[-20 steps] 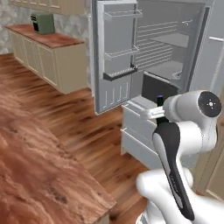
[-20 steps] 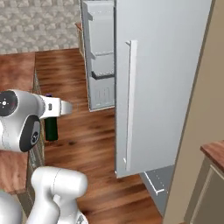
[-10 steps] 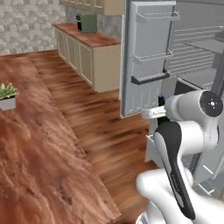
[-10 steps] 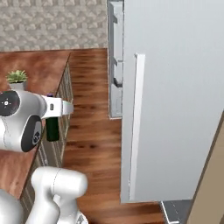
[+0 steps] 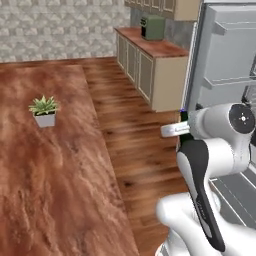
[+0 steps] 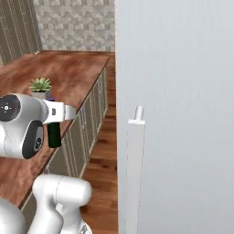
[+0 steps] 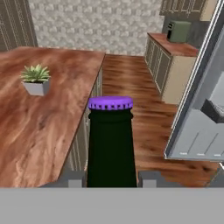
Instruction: Place the beer on the top shelf of the fridge to keep it out of children's reach, and place the eggplant and mango on lower shelves for easy access.
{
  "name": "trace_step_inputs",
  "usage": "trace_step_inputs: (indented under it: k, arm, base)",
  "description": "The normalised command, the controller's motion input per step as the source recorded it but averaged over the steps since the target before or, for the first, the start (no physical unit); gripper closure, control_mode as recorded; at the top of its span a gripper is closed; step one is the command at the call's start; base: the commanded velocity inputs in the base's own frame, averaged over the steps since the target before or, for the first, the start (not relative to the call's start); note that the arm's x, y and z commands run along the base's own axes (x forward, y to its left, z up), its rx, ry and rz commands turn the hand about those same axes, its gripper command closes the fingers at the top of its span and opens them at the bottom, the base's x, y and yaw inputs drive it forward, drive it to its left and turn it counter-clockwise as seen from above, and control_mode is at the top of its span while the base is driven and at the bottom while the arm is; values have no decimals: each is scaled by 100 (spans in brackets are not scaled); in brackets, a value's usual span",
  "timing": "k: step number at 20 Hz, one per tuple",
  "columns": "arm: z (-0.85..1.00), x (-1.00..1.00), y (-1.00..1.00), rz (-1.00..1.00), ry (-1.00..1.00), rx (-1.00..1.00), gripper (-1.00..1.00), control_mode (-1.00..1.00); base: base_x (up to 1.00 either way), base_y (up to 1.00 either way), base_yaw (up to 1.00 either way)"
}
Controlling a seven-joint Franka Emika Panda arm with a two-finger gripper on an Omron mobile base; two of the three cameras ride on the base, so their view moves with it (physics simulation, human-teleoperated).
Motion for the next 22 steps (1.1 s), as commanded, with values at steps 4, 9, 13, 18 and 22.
trace_step_inputs:
  k: [4, 9, 13, 18, 22]
  arm:
    - [0, 0, 0, 0, 0, 0, 100, 100]
    - [0, 0, 0, 0, 0, 0, 100, 100]
    - [0, 0, 0, 0, 0, 0, 100, 100]
    - [0, 0, 0, 0, 0, 0, 100, 100]
    - [0, 0, 0, 0, 0, 0, 100, 100]
  base:
    - [85, 0, -2]
    - [45, 0, -36]
    - [32, 0, -67]
    - [50, 3, -65]
    - [84, 18, -47]
